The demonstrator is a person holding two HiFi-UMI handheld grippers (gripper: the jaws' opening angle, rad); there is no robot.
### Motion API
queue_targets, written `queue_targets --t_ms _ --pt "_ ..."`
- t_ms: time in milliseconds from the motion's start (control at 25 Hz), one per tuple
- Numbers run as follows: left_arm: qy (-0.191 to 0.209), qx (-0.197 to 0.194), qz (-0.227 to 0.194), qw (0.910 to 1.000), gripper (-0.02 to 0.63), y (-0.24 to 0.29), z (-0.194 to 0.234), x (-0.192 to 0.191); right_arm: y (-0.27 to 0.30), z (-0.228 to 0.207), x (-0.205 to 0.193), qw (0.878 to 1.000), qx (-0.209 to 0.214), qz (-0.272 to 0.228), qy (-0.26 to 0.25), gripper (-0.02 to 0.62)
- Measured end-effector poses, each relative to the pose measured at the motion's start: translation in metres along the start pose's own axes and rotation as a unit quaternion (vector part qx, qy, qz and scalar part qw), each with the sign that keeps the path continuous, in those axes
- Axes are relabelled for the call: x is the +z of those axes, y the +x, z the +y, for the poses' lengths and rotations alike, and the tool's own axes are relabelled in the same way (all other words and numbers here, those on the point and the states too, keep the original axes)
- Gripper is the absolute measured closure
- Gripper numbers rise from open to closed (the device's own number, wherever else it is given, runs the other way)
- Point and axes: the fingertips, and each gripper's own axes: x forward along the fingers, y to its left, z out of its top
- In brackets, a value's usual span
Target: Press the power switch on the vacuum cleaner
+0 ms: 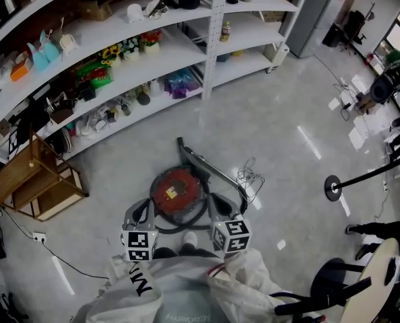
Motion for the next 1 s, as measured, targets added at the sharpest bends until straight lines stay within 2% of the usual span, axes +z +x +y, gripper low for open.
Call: queue_targets --t_ms 360,1000 --pt "0.01 0.007 0.019 0.9997 0.606 -0.003 0.005 -0.004 0.005 0.0 -0.007 1.0 0.006 0.007 0.018 0.595" --pt "0.006 -0.03 0.041 0.9987 0.606 0.016 0.01 -0.015 0.009 -0.013 -0.021 0.998 -0.039 0.037 0.034 0.595"
